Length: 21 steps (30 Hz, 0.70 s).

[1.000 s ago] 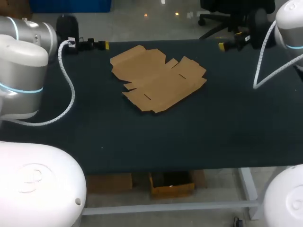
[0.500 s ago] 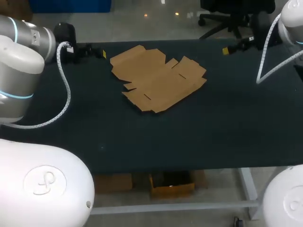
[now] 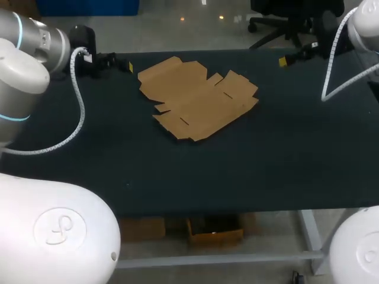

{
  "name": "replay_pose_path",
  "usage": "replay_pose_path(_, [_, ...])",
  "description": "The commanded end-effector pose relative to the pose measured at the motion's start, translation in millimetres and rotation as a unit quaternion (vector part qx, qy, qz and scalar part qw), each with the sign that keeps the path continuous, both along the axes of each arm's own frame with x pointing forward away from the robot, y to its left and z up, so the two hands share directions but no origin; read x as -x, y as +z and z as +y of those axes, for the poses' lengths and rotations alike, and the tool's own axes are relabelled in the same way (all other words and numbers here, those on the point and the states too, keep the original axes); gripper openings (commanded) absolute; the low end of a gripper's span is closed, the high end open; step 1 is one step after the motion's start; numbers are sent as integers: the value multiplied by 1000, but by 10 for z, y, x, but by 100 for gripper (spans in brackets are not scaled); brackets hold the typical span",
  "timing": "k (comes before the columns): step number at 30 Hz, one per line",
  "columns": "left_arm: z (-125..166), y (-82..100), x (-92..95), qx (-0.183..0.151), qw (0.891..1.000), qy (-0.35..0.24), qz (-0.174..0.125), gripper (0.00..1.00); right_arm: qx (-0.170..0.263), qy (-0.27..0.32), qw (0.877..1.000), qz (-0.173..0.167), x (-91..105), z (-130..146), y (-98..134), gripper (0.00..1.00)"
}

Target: Assemble the packaging by folding the flat box into shape, placing the metal phone stand inside, and closing the box properly

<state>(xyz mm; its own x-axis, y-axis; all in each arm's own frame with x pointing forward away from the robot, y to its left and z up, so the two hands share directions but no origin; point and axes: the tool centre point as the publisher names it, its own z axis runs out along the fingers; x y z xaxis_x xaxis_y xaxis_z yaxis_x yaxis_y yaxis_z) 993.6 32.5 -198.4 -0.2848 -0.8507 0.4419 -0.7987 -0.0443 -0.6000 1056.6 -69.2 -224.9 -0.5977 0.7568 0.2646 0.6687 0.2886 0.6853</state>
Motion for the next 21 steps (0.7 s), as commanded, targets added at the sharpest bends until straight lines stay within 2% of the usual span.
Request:
replay_pose_path(1, [2, 25, -6, -3, 1000, -2, 6, 100, -1, 1, 1000, 1, 7, -8, 6, 100])
replay_pose_path(3, [-32, 21, -11, -7, 1000, 14, 7, 100, -6, 13, 1000, 10, -25, 6, 8, 100])
replay_pose_path(7, [-87, -2, 12, 9, 999, 42, 28, 100, 24, 19, 997, 67, -97, 87, -47, 100])
replay_pose_path(11, [-109, -40, 84, 25, 996, 67, 54, 100, 46, 31, 994, 91, -157, 112, -120, 100])
replay_pose_path(13, [-144, -51, 114, 21, 995, 75, 64, 100, 52, 31, 993, 105, -203, 107, -177, 100])
replay_pose_path(21, [-281, -51, 209, 32, 990, 88, 110, 100, 60, 40, 986, 152, -358, 108, -404, 100])
